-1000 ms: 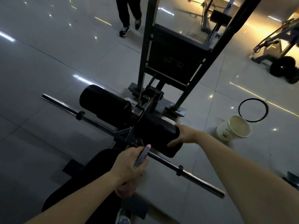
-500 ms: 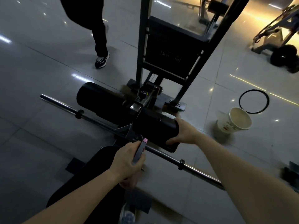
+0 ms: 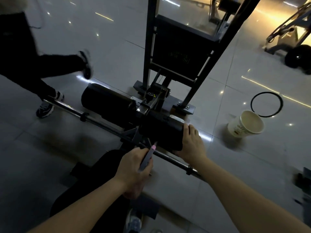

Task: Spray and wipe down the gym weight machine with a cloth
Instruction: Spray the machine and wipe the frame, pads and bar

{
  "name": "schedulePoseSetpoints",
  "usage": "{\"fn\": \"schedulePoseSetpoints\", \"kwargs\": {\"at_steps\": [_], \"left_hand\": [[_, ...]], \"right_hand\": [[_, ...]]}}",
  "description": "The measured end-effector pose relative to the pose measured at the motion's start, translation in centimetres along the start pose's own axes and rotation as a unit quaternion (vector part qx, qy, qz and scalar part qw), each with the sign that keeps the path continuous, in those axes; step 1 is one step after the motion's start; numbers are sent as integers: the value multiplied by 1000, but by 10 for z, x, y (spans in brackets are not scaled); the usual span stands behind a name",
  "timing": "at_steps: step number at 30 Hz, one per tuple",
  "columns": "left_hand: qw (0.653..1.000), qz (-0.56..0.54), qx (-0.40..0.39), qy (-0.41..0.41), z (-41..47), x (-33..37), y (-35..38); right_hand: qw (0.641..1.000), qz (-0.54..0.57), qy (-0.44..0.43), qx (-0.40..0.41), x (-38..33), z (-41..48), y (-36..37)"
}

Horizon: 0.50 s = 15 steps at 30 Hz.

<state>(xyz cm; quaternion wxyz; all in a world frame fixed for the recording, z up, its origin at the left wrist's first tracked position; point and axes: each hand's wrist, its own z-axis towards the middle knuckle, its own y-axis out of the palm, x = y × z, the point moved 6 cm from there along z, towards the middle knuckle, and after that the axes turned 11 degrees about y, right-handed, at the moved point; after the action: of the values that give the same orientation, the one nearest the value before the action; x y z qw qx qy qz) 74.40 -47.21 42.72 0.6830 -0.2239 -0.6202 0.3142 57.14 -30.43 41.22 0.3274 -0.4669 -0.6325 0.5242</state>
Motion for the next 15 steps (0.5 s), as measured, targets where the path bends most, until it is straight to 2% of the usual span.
{"fn": "schedulePoseSetpoints", "kwargs": {"at_steps": [2,5,7,9,11,13,15], "left_hand": [[1000,4,6,0,2,3,1],[999,-8,-31,23,5,15,8],[998,-22,-48,35,5,21,10],[998,-29,-41,37,6,25,11],[999,-22,-18,29,7,28,8],[1000,1,-6,17,11,31,6],[1000,9,-4,9,15,33,5]], "right_hand": [[995,75,-9,-64,9,16,-10],[951,179,4,-252,19,39,-20],[933,201,16,-297,18,44,-23],[953,166,24,-254,17,38,-22],[990,49,20,-132,15,20,-21],[998,-41,-12,-38,4,0,-17],[999,-32,-10,-15,-1,-7,-10]]}}
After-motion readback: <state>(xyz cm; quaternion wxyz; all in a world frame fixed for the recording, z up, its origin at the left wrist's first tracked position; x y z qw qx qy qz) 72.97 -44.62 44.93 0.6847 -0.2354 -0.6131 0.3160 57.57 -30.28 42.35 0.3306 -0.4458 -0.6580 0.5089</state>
